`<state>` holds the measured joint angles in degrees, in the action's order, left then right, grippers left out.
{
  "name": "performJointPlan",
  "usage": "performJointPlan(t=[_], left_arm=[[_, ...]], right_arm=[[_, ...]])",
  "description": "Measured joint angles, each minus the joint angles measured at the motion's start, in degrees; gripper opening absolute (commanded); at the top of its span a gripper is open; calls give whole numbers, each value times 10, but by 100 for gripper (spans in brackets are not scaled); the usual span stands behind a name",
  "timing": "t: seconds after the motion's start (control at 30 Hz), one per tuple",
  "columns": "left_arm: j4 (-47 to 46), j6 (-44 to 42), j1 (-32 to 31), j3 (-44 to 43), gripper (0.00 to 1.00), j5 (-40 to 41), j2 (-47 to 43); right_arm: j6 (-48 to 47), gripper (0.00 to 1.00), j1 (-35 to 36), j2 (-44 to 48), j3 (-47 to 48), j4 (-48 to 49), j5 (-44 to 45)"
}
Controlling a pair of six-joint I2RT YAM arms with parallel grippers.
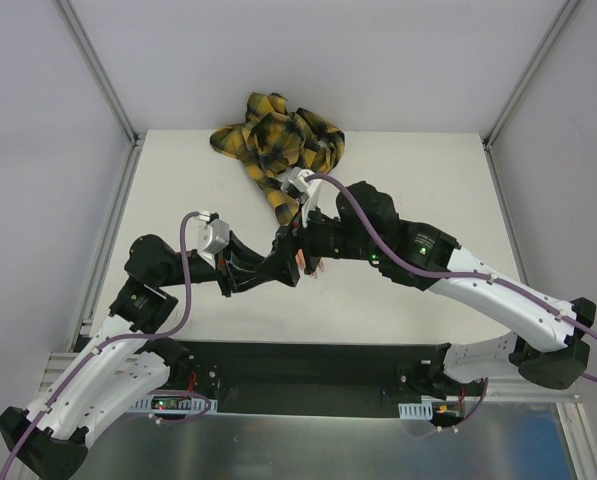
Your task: Paint the nails
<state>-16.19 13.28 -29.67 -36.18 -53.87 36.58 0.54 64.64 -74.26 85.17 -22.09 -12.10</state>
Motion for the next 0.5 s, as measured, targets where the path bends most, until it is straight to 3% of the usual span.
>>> performJointPlan(t=[0.27, 0.5], left_arm=[[0, 0, 0, 0, 0, 0, 0], [0, 0, 0, 0, 0, 0, 0]], right_arm=[[6, 57, -1, 1, 0, -3, 9], [2, 31, -2, 3, 0, -12, 22]])
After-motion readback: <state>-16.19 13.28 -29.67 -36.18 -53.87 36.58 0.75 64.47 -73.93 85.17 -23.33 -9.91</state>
